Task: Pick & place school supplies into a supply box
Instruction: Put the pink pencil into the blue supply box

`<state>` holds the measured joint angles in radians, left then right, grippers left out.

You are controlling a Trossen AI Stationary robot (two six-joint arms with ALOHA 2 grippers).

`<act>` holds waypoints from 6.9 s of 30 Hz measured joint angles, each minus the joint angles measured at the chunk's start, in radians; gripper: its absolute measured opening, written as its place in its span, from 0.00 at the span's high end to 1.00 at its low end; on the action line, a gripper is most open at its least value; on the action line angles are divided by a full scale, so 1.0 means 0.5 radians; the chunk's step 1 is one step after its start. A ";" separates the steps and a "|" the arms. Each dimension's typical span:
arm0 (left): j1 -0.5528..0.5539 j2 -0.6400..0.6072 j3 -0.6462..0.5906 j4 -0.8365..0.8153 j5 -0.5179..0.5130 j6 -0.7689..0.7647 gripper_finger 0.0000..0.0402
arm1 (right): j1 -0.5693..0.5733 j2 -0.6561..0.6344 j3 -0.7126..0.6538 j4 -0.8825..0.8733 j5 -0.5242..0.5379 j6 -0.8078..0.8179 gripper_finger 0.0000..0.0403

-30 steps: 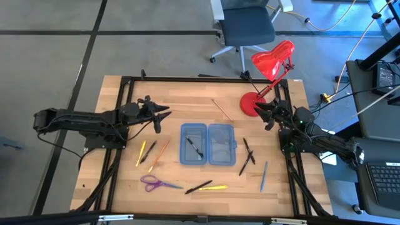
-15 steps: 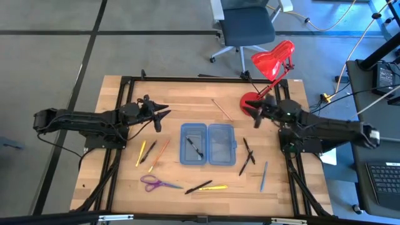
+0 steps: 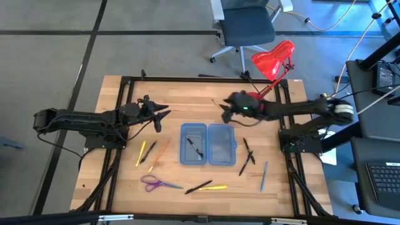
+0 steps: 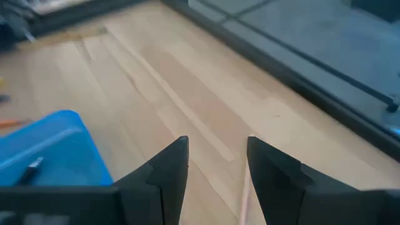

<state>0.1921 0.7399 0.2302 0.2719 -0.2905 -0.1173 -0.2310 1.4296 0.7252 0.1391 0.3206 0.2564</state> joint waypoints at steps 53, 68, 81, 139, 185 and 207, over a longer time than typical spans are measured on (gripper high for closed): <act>-0.001 0.001 0.000 -0.308 0.007 -0.037 0.70 | -0.496 1.312 1.104 -0.851 -0.488 -0.168 0.59; 0.000 0.001 0.000 -0.315 0.006 -0.037 0.71 | -0.500 1.319 1.104 -0.890 -0.505 -0.354 0.91; 0.000 0.001 0.000 -0.315 0.006 -0.037 0.71 | -0.444 1.240 1.088 -0.918 -0.492 -0.418 0.95; -0.001 0.001 0.000 -0.329 0.007 -0.037 0.71 | -0.455 1.036 1.091 -2.136 -0.010 -0.410 0.58; 0.000 0.001 0.000 -0.329 0.008 -0.059 0.71 | -0.736 1.009 0.829 -1.714 -0.731 -0.418 0.95; 0.000 0.001 0.000 -0.329 0.008 -0.057 0.70 | -0.535 0.756 0.805 -1.737 -0.651 -0.379 0.95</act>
<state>0.1921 0.7403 0.2302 0.1074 -0.2867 -0.1459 -0.4985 1.8078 1.1278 -0.7296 -0.0051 0.0669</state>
